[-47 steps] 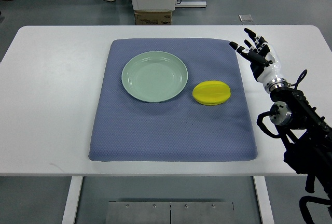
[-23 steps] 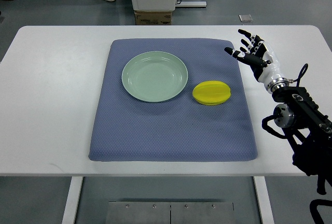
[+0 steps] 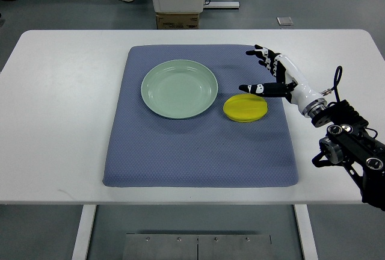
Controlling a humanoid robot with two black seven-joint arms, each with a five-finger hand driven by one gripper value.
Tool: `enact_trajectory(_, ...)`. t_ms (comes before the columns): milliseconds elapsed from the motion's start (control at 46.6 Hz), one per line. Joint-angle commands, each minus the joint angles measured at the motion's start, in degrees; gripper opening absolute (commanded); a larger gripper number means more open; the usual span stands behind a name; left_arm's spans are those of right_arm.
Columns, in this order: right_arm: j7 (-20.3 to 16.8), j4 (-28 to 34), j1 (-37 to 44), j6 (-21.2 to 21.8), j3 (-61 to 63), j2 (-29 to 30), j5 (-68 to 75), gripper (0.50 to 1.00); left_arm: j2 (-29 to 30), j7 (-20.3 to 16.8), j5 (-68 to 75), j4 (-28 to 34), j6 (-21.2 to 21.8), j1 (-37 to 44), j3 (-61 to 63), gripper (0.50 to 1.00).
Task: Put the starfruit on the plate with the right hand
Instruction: 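Move the right hand toward the yellow starfruit and lower it beside it, then close the right hand fingers around the starfruit and lift it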
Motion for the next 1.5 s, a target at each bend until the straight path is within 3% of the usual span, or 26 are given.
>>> enact_trajectory(0, 0.05, 0.89, 0.17, -0.11, -2.19, -0.85, -0.36, 0.998, 0.0, 0.0, 0.0, -0.01, 0.02, -0.01, 0.0, 1.0)
enact_trajectory(343, 1.63, 1.94, 2.55, -0.11, -9.05, -4.27, -3.61, 0.998, 0.0, 0.0, 0.0, -0.01, 0.01, -0.01, 0.0, 1.0)
enact_trajectory(1179, 3.04, -0.34, 3.51, -0.99, -13.8, -4.28, -8.18, 0.987, 0.0, 0.0, 0.0, -0.01, 0.02, -0.01, 0.0, 1.0)
enact_trajectory(1480, 3.21, -2.01, 3.78, -3.54, -15.55, -4.19, -8.27, 0.981, 0.0, 0.0, 0.0, -0.01, 0.02, -0.01, 0.0, 1.0)
